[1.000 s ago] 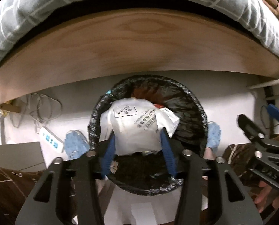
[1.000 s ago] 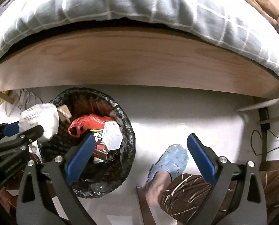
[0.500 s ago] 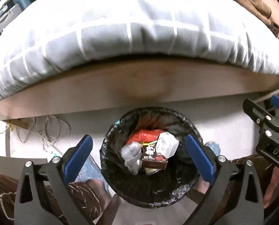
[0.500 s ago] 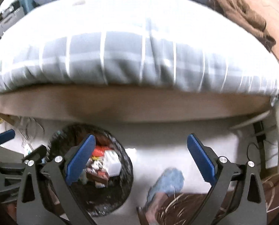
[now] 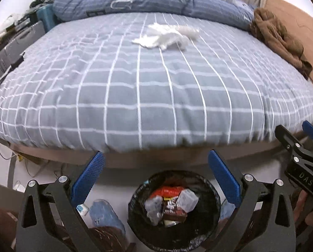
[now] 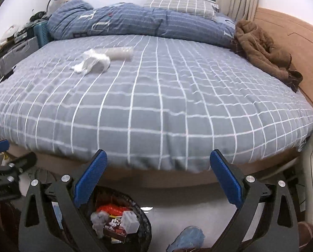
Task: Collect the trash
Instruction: 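Move both tools back up over the bed toward the tissue and bubble wrap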
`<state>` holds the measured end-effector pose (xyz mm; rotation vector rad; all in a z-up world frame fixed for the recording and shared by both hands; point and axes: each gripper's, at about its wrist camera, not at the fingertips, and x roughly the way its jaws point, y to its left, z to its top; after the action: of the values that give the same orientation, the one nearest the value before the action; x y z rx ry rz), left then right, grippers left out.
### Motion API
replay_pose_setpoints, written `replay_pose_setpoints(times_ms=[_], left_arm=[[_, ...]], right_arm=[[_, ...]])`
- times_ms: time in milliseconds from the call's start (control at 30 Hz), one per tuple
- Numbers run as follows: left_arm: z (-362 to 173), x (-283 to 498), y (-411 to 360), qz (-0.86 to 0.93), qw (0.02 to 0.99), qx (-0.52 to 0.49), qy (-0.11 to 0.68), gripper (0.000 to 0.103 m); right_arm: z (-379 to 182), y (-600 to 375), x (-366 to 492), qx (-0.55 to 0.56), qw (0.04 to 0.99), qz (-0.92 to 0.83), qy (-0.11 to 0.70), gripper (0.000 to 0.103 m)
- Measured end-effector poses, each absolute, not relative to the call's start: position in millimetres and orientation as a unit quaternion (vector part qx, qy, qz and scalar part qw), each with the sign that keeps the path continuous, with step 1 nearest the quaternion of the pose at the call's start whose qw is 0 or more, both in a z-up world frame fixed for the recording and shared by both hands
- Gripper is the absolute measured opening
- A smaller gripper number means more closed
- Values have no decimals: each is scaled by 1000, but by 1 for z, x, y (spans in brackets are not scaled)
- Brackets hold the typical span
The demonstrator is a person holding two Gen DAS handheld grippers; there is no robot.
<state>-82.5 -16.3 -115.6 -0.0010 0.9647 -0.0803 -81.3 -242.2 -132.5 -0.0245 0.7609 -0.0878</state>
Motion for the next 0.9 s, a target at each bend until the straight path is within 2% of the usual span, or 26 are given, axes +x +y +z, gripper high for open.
replay_pose_setpoints(times_ms=[300, 900], left_arm=[[-93, -47, -13, -29, 900, 3, 436, 97], [-83, 112, -5, -39, 909, -19, 416, 97]], right_arm=[[-119, -233, -54, -19, 935, -17, 355, 95], [-125, -231, 77, -14, 931, 23, 364, 95]])
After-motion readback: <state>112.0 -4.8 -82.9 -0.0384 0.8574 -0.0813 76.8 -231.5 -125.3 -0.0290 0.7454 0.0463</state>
